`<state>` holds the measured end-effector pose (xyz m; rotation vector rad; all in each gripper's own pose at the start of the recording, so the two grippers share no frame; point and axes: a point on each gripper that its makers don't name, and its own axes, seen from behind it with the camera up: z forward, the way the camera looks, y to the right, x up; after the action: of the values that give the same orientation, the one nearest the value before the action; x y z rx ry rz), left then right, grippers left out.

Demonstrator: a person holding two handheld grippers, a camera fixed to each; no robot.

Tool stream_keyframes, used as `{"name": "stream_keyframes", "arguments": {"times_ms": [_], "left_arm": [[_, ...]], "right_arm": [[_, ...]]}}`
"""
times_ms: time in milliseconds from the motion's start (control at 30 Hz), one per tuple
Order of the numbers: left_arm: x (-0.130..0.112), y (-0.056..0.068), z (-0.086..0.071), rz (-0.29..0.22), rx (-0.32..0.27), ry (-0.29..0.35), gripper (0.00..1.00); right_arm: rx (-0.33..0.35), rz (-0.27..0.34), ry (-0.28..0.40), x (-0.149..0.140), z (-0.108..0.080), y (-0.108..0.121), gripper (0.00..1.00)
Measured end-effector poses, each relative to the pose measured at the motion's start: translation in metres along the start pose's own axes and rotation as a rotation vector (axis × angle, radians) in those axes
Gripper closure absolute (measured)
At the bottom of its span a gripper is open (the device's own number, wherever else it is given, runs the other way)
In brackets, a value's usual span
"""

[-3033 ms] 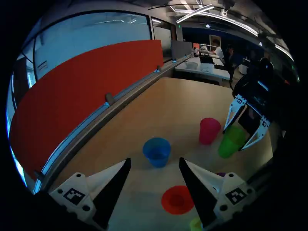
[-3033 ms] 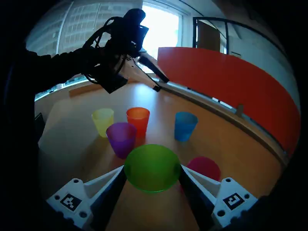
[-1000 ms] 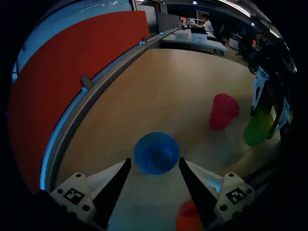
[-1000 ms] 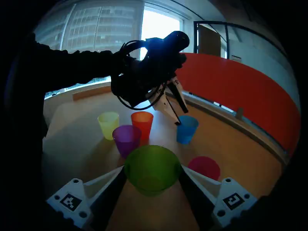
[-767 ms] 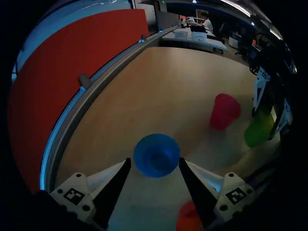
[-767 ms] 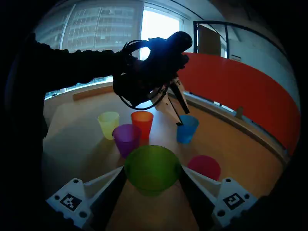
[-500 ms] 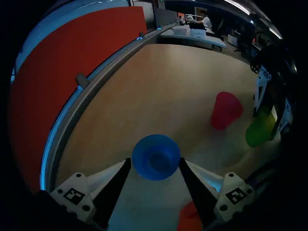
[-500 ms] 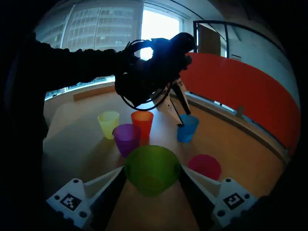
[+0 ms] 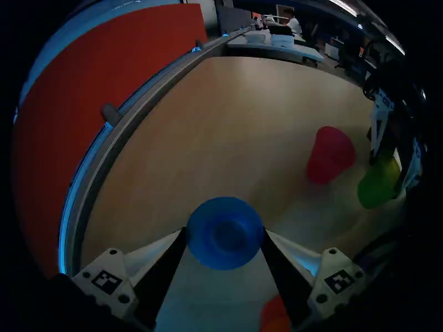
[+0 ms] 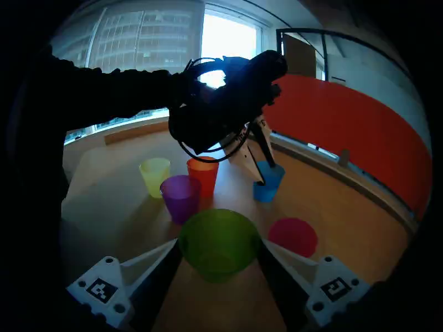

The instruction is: Pour water

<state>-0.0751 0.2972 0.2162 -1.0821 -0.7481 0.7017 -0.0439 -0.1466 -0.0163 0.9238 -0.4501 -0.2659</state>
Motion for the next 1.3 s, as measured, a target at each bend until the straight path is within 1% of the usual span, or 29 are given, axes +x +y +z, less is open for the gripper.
{"name": "stream_keyframes", "arguments": {"times_ms": [400, 700, 1100, 1200, 1300], "left_arm": [[-0.003, 0.001, 0.004, 0.004, 0.003, -0.004, 0.08], [-0.004, 0.002, 0.005, -0.025, -0.008, 0.007, 0.11], [-0.005, 0.006, -0.002, -0.041, -0.026, 0.025, 0.11], [-0.003, 0.004, -0.005, -0.040, -0.019, 0.033, 0.11], [0.001, 0.000, -0.009, -0.048, -0.009, 0.048, 0.11]], "right_arm": [[-0.003, -0.002, 0.002, 0.000, 0.000, 0.001, 0.08], [-0.006, 0.000, 0.001, 0.000, 0.000, 0.001, 0.08], [-0.005, 0.001, 0.002, 0.003, 0.001, 0.001, 0.08], [-0.006, -0.001, 0.003, 0.004, 0.001, 0.001, 0.08], [-0.006, -0.003, 0.005, 0.005, 0.001, -0.001, 0.08]]}}
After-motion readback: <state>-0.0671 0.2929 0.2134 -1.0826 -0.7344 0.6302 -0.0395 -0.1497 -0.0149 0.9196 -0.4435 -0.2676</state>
